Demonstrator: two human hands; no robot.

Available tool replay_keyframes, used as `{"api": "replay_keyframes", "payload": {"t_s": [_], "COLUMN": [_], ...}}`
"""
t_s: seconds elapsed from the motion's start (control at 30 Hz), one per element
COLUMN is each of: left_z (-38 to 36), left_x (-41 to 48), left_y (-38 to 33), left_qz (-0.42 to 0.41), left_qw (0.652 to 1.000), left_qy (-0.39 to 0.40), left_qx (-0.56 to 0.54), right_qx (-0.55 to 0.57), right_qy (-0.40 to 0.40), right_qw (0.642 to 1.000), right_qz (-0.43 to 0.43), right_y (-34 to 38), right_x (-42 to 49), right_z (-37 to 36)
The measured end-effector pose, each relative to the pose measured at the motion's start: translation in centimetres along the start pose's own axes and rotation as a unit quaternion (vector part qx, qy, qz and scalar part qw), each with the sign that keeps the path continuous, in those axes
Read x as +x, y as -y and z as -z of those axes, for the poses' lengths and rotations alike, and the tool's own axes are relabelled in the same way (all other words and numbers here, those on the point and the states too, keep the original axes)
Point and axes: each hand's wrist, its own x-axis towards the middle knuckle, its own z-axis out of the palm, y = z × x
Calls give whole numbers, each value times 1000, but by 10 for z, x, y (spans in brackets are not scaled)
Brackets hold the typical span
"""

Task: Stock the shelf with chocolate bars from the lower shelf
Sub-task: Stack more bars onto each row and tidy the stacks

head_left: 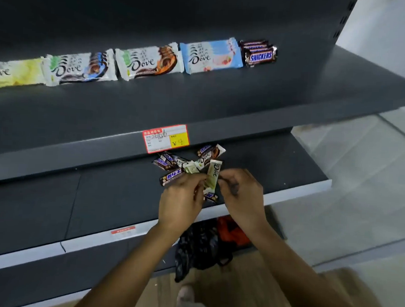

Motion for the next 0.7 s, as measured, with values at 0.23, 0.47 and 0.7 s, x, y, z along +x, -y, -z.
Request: {"api": "replay_keyframes", "payload": {"t_s": [0.23,0.47,0.7], "left_z": [-54,-102,-137], "left_x": [2,23,47], "left_y": [58,107,132], "left_qz": [59,21,-38], "left_qw": [989,976,926], "left_qy": [120,177,303], "left_qx": [60,124,222], "right_qx": [-59,-108,-146], "right_qy": [77,122,160], "right_qw": [990,976,961], "right_qz": [-98,-143,-173], "right_y": [-66,-96,-123], "right_x": [-4,5,6], "right_z": [-57,-99,-133]}}
